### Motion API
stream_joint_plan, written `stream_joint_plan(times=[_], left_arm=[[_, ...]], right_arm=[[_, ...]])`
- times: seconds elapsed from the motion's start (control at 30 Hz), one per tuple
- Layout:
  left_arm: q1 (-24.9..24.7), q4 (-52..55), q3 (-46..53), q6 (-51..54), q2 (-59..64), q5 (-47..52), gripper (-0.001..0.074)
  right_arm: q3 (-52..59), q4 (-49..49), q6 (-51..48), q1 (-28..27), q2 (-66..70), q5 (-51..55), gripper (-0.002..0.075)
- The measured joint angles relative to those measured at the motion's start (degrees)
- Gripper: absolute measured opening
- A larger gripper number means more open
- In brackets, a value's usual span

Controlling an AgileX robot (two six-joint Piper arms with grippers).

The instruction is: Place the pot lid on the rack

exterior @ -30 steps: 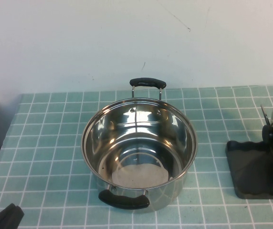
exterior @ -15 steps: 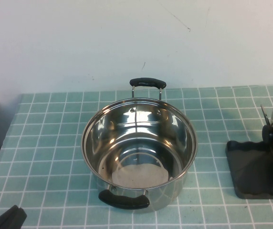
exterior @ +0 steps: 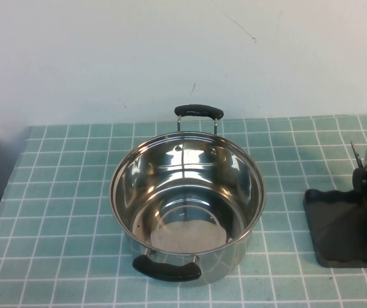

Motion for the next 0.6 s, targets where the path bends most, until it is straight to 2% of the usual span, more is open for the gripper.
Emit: stream_joint_plan(times=[0.07, 0.17, 0.4, 0.6], left_arm=[[0.00, -7.17, 0.15, 10.36, 0.00, 5.36, -0.0001], [0.00, -10.17, 0.17, 17.67, 0.00, 8.58, -0.0002], [0.00, -6.24, 3.17, 20.14, 0.00, 1.88, -0.0001], [0.12, -8.27, 3.33, 20.76, 0.00, -2.71, -0.0001]], right_arm=[[0.00, 0.00, 0.00, 0.00, 0.00, 0.00, -0.0003], [0.00, 0.00, 0.00, 0.00, 0.00, 0.00, -0.0003], [0.00, 0.00, 0.00, 0.00, 0.00, 0.00, -0.0003], [0.00, 0.00, 0.00, 0.00, 0.00, 0.00, -0.0003]])
